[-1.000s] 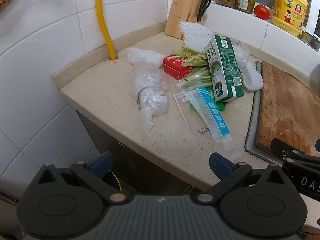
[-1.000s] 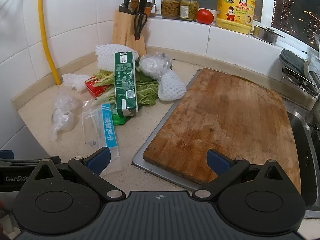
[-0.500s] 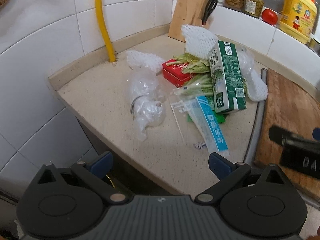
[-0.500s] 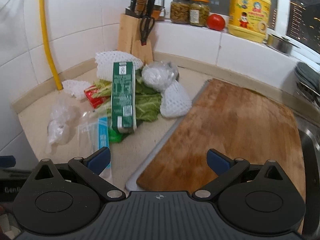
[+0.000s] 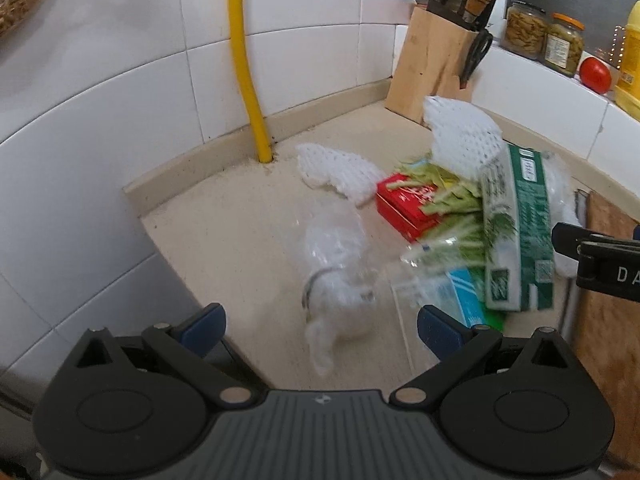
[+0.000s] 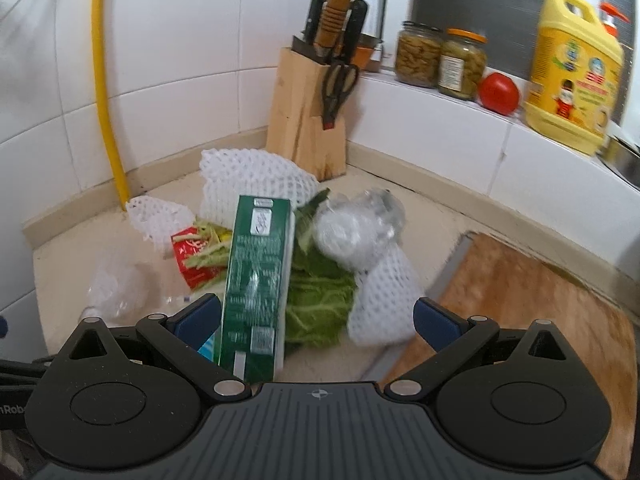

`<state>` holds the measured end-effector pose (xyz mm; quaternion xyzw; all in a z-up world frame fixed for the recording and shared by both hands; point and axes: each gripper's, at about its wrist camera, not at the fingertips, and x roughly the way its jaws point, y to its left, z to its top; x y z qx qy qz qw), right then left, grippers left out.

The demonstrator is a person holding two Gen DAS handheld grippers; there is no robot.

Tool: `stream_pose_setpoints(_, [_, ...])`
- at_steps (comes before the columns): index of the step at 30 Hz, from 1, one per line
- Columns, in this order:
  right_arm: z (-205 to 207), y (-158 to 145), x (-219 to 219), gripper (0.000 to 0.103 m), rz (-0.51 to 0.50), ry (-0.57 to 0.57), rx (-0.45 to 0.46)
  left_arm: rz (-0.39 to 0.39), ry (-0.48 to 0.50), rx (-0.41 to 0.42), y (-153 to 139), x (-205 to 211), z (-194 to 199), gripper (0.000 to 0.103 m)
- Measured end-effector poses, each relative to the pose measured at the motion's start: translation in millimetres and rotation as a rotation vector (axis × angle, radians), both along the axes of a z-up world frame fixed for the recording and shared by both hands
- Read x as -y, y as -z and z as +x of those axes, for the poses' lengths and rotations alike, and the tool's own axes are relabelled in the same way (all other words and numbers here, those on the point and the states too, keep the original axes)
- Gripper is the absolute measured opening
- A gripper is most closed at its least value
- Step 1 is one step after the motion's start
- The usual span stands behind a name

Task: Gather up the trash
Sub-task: 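Grasp the clear plastic bag with the left tool while the right tool grasps the green milk carton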

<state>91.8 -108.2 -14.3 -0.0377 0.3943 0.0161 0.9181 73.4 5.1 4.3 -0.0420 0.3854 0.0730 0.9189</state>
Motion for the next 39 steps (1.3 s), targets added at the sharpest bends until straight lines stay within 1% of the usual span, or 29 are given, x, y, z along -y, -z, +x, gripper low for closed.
stream_pose_setpoints(5, [22.7, 14.4, -0.6, 0.103, -0.004, -0.029, -0.029, -0.022, -0.006, -0.022, 10.1, -7.4, 25.9, 0.099])
stream_pose_setpoints(8, [35.8, 23.5, -0.1, 0.103, -0.007, -0.046, -0.05, -0.017, 0.006, -0.035, 17.3, -7.2, 40.7, 0.099])
stream_pose_setpoints(11, [43.7, 26.9, 0.6, 0.103, 0.038, -0.074, -0.06, -0.005, 0.026, -0.056, 25.0, -6.5, 56.9, 0.099])
stream_pose_setpoints(14, [49.3, 28.7, -0.7, 0.103, 0.056, -0.106, -0.068, -0.02, 0.035, -0.076, 31.6, -7.8, 66.7, 0.098])
stream_pose_setpoints(17, [53.0, 28.2, -2.1, 0.103, 0.06, -0.133, -0.081, -0.085, 0.047, -0.105, 39.8, -13.1, 74.1, 0.09])
stream_pose_setpoints(18, [53.2, 27.4, -1.2, 0.103, 0.057, -0.139, -0.081, -0.108, 0.051, -0.121, 43.3, -14.6, 76.2, 0.081])
stream_pose_setpoints(19, [54.2, 27.0, -0.2, 0.103, 0.058, -0.146, -0.083, -0.114, 0.051, -0.138, 46.4, -14.8, 77.8, 0.067])
stream_pose_setpoints(20, [56.3, 27.1, 0.9, 0.103, 0.063, -0.157, -0.088, -0.104, 0.052, -0.147, 48.8, -14.1, 78.8, 0.064])
stream_pose_setpoints(21, [57.9, 27.4, 2.0, 0.103, 0.068, -0.161, -0.091, -0.079, 0.051, -0.142, 49.1, -12.8, 79.6, 0.058])
stream_pose_setpoints(22, [59.3, 28.1, 3.6, 0.103, 0.076, -0.161, -0.092, -0.064, 0.051, -0.15, 48.8, -12.1, 80.6, 0.054])
stream_pose_setpoints(23, [60.8, 29.3, 5.2, 0.103, 0.086, -0.163, -0.096, -0.072, 0.05, -0.15, 47.8, -12.9, 81.2, 0.053])
stream_pose_setpoints(25, [63.2, 31.4, 8.7, 0.103, 0.118, -0.161, -0.113, -0.11, 0.044, -0.151, 46.1, -17.1, 82.3, 0.045])
stream_pose_setpoints(26, [63.9, 31.9, 11.1, 0.103, 0.133, -0.157, -0.122, -0.127, 0.04, -0.151, 44.9, -19.5, 82.4, 0.044])
stream_pose_setpoints(27, [63.7, 32.0, 12.5, 0.103, 0.141, -0.152, -0.125, -0.142, 0.038, -0.148, 44.0, -21.8, 82.7, 0.04])
stream_pose_setpoints(28, [62.7, 31.7, 15.2, 0.103, 0.147, -0.147, -0.127, -0.161, 0.038, -0.139, 42.1, -23.8, 80.7, 0.039])
stream_pose_setpoints(31, [58.8, 30.5, 23.4, 0.103, 0.154, -0.13, -0.132, -0.197, 0.047, -0.116, 36.5, -26.3, 74.7, 0.038])
stream_pose_setpoints(35, [55.5, 30.1, 29.7, 0.103, 0.171, -0.122, -0.145, -0.217, 0.065, -0.095, 28.8, -24.7, 70.1, 0.038])
stream_pose_setpoints(39, [55.2, 32.7, 31.4, 0.103, 0.155, -0.11, -0.152, -0.194, 0.083, -0.105, 28.4, -18.4, 69.9, 0.038])
